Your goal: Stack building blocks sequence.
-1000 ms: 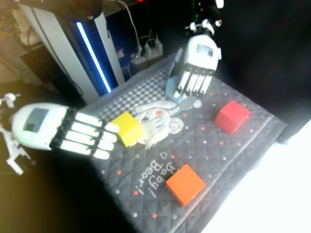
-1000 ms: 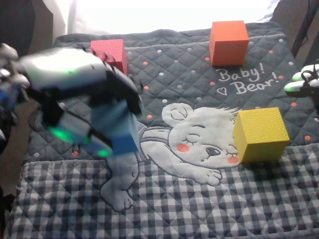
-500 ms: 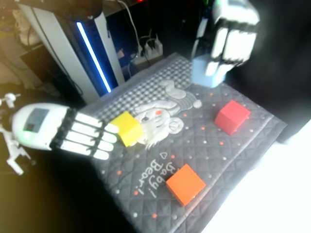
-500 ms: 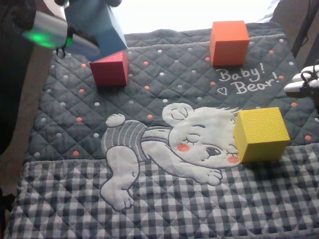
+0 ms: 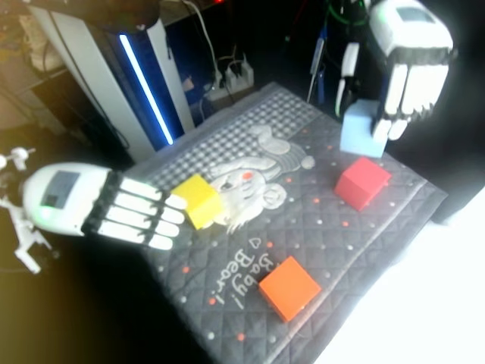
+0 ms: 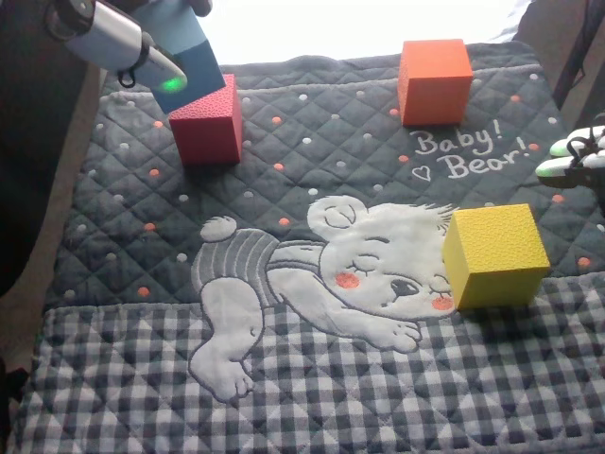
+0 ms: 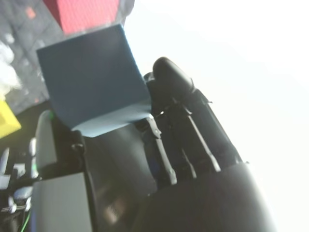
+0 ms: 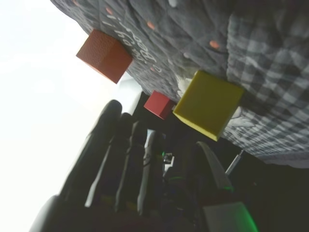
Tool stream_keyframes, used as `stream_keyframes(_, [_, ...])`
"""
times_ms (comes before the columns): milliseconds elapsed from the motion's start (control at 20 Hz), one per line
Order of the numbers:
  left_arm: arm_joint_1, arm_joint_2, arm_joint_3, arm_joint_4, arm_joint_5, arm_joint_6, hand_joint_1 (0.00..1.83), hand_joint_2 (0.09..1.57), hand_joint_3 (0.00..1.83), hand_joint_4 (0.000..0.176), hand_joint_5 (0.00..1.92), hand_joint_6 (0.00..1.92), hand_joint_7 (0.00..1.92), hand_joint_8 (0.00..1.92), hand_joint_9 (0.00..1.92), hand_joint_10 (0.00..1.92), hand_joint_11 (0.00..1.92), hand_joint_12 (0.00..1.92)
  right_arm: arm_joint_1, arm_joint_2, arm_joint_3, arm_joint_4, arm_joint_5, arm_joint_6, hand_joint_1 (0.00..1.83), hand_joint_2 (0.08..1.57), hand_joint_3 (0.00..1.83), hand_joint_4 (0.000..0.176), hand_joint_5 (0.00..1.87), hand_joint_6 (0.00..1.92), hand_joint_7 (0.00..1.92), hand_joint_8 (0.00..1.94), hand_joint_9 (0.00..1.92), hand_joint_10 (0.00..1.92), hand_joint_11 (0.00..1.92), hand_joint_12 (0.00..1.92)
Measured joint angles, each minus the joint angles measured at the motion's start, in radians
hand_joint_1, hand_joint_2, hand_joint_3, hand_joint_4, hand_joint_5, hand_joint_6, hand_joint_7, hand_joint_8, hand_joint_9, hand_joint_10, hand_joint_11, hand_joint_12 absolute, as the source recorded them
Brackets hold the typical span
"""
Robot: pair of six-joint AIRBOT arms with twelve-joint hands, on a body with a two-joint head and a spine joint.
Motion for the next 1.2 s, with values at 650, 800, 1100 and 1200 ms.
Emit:
stream_keyframes(650, [-0.002, -0.090, 0.076, -0.017, 0.047, 0.020, 1.40, 1.05, 0.00, 0.000, 1.05, 0.71, 1.13, 0.63, 1.07, 1.08, 0.92, 1.16, 0.000, -0.010, 0.007, 0.001, 0.000, 0.000, 0.83, 1.36, 0.00, 0.000, 0.52, 0.00, 0.51, 0.00, 0.52, 0.00, 0.59, 0.00])
stream_keyframes(800, [-0.002, -0.110, 0.094, -0.017, 0.060, 0.021, 1.39, 1.07, 0.00, 0.000, 1.00, 0.81, 1.06, 0.75, 1.03, 1.13, 0.91, 1.10, 0.000, -0.012, 0.007, 0.001, 0.001, 0.000, 0.84, 1.36, 0.00, 0.008, 0.51, 0.00, 0.50, 0.00, 0.50, 0.00, 0.59, 0.00])
stream_keyframes(1100, [-0.002, -0.131, 0.112, -0.018, 0.075, 0.029, 1.39, 1.08, 0.00, 0.000, 1.00, 0.82, 1.07, 0.77, 0.97, 1.19, 0.75, 1.21, 0.000, -0.013, 0.007, 0.001, 0.000, 0.000, 0.80, 1.37, 0.00, 0.006, 0.50, 0.00, 0.50, 0.00, 0.50, 0.00, 0.60, 0.00])
stream_keyframes(1200, [0.002, -0.132, 0.112, -0.018, 0.081, 0.029, 1.39, 1.08, 0.00, 0.000, 1.02, 0.70, 1.09, 0.79, 1.01, 1.22, 0.75, 1.30, 0.000, -0.013, 0.007, 0.000, 0.000, 0.000, 0.83, 1.37, 0.00, 0.000, 0.51, 0.00, 0.51, 0.00, 0.51, 0.00, 0.61, 0.01])
